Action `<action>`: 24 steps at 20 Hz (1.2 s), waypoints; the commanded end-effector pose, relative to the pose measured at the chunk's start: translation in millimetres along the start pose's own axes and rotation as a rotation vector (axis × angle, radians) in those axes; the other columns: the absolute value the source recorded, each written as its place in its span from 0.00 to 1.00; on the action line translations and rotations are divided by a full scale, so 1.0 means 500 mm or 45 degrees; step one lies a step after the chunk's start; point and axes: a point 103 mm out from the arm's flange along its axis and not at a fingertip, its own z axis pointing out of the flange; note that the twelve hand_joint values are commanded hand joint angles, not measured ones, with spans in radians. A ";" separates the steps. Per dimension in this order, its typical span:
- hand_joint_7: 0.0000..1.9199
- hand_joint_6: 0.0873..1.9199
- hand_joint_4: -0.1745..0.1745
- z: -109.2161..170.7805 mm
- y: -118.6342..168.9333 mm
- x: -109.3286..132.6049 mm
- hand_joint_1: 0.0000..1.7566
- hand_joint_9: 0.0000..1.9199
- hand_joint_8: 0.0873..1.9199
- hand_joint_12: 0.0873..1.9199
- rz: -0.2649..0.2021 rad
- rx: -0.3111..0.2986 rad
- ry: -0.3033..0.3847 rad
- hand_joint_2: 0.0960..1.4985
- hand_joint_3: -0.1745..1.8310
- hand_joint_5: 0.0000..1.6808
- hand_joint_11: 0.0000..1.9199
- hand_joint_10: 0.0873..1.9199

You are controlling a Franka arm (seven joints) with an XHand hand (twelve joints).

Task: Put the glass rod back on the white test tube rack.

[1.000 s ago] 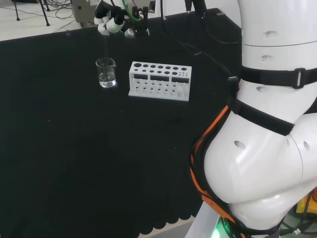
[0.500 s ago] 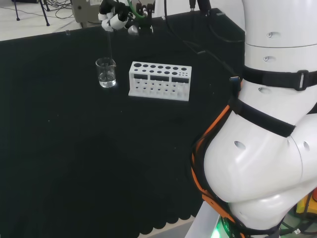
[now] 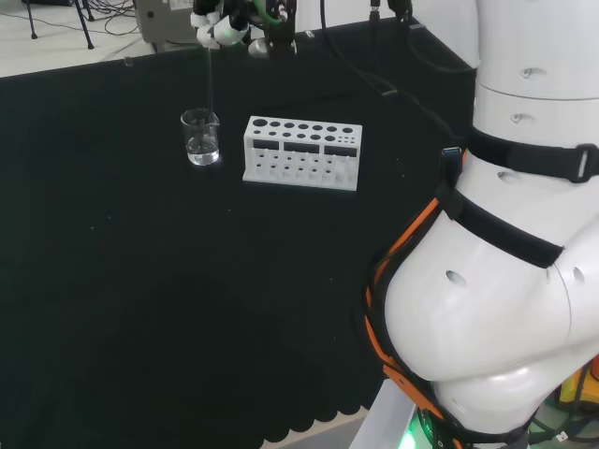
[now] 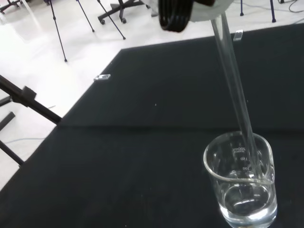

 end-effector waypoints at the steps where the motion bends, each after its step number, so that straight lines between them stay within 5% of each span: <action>1: 0.53 0.41 0.00 -0.044 -0.028 0.014 0.73 0.81 0.69 0.38 -0.009 -0.055 0.012 0.57 0.32 0.57 0.86 0.50; 9: 0.53 0.41 0.00 -0.095 -0.047 0.008 0.73 0.81 0.69 0.38 0.009 -0.101 0.000 0.57 0.32 0.57 0.86 0.50; 24: 0.53 0.41 0.00 -0.151 -0.110 -0.088 0.73 0.81 0.69 0.38 0.138 -0.156 -0.010 0.57 0.32 0.57 0.86 0.50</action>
